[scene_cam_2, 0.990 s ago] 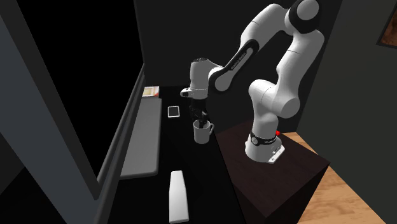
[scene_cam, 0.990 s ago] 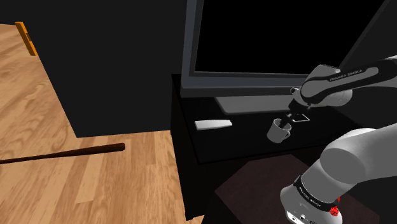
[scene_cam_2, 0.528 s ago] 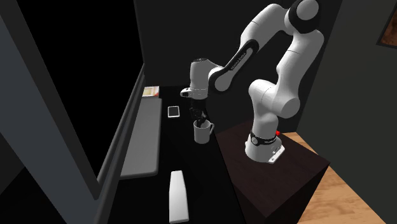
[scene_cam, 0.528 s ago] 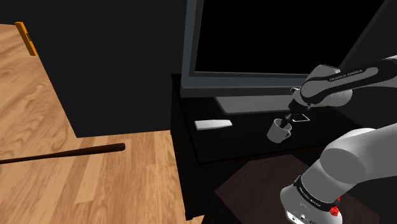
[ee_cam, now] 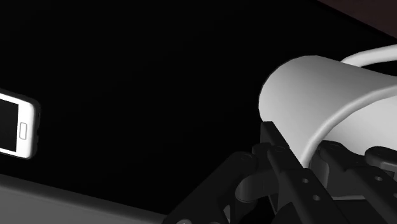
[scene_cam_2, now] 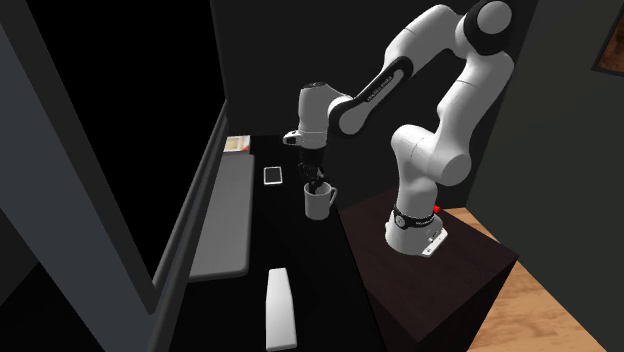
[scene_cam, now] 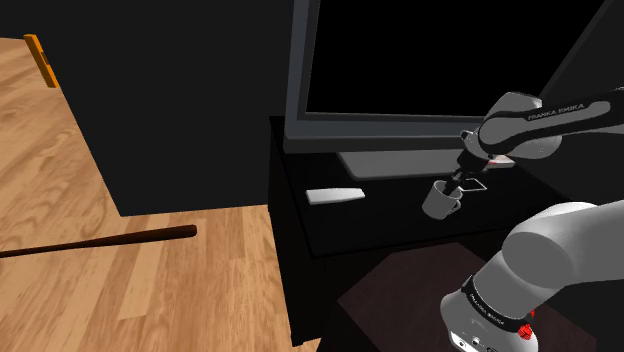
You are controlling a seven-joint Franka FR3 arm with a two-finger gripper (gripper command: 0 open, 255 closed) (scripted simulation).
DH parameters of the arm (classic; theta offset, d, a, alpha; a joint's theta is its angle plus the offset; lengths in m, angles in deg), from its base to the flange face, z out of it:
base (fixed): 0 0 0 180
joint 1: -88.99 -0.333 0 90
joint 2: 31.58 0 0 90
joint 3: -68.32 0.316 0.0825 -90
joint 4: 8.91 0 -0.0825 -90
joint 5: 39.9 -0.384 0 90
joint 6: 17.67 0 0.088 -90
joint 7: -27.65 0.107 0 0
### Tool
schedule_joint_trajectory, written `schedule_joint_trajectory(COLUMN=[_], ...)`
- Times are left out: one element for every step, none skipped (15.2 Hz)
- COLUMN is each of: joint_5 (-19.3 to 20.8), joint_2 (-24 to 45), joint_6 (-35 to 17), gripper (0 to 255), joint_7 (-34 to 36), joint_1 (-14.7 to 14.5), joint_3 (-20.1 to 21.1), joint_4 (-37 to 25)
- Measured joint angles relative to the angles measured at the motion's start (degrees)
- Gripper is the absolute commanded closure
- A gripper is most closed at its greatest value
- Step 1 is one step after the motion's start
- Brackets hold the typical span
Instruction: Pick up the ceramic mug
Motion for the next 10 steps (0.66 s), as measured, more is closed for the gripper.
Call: schedule_joint_trajectory(joint_5=[-0.19,-0.19,-0.24,-0.49,-0.61,-0.73,-0.94,-1.18,-1.42,-1.47], joint_2=[-0.65,-1.42,-2.45,-3.08,-3.76,-4.36,-5.18,-5.45,-6.14,-6.64], joint_6=[1.07,2.07,3.44,4.57,5.71,6.64,7.92,8.78,9.95,10.61], gripper=[255,255,255,255,255,255,255,255,255,255], joint_7=[0.19,0.24,0.32,0.51,0.48,0.56,0.70,0.73,0.90,0.95], joint_1=[0.01,0.26,0.56,0.53,0.68,0.78,0.87,0.77,0.79,0.92], joint_3=[0.46,0.81,1.31,1.79,2.12,2.47,2.99,3.26,3.77,4.03], joint_4=[-0.44,-0.66,-1.03,-1.53,-2.01,-2.33,-2.83,-3.42,-3.92,-4.07])
